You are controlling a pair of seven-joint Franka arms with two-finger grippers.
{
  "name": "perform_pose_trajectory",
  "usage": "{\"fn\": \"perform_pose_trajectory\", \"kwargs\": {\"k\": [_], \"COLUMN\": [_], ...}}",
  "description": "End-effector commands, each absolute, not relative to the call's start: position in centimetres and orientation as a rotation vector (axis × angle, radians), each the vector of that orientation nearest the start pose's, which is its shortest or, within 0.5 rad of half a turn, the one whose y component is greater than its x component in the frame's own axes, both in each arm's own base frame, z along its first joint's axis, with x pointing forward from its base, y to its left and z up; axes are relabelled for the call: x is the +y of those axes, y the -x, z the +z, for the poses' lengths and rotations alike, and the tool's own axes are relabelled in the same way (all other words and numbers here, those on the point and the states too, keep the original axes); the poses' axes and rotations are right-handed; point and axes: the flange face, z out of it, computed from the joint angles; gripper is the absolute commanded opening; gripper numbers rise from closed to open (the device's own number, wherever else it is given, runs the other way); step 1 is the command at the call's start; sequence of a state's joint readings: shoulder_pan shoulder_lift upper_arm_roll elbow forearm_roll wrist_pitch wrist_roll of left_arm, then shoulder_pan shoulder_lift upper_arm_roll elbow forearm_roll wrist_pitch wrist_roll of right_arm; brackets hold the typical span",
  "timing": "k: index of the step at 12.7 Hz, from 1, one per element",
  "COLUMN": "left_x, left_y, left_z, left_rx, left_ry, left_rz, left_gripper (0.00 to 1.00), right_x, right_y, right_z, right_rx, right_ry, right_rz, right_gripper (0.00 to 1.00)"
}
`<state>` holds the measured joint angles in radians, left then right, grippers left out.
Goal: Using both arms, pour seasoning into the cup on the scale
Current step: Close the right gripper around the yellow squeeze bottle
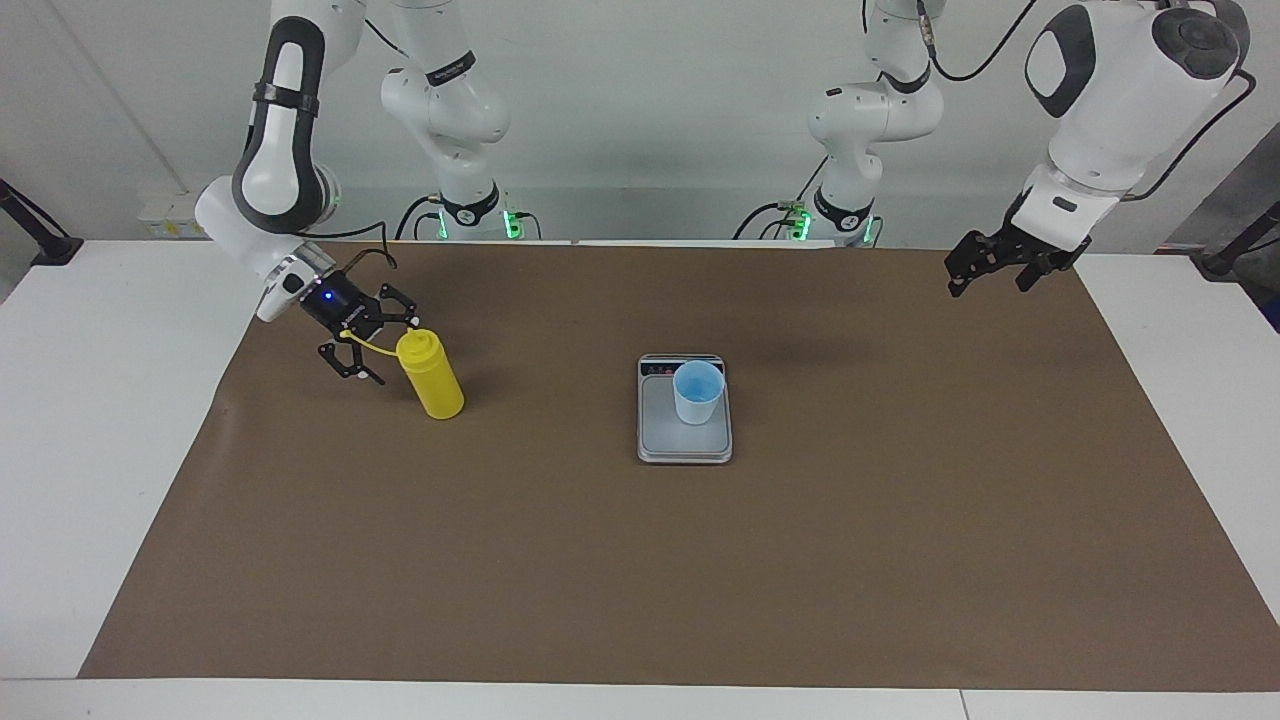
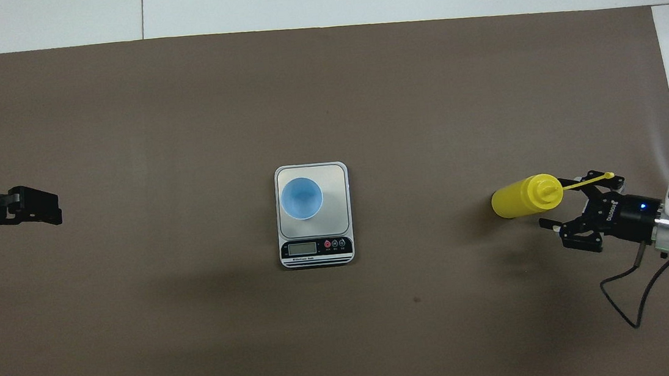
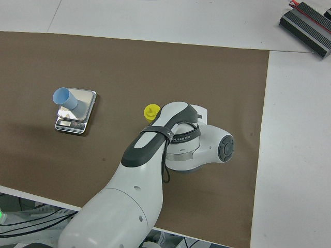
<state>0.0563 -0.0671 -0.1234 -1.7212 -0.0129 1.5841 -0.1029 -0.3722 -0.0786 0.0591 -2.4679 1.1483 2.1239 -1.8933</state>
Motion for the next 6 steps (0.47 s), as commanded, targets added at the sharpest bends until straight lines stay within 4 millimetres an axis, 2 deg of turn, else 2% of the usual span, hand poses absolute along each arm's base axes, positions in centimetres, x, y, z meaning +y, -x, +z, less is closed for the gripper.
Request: {"fn": "perform_pose_trajectory", "kwargs": {"k": [1,5,6], "left_x": [-4.0,-4.1,-4.1], "left_y": [-51.4,-51.4,-51.4], "left_z": [60.4,60.4,60.4], "left_rx": [-0.043,-0.050,-0.050], "left_ry": [3.128,3.127,3.128], "left_rz": [0.101,0.103,0.094], "left_gripper": [1.00,1.00,1.00], "right_x": [-9.4,-9.0,-7.9], "right_y": [-44.6,-45.3,-45.6], "right_z": [32.3,29.5,28.9], "right_rx": [-0.933,-0.934,-0.929], "right_ry": [2.153,2.097,2.074], "right_rz": [-0.927,-1.059,-1.070], "right_gripper": [1.00,1.00,1.00]}}
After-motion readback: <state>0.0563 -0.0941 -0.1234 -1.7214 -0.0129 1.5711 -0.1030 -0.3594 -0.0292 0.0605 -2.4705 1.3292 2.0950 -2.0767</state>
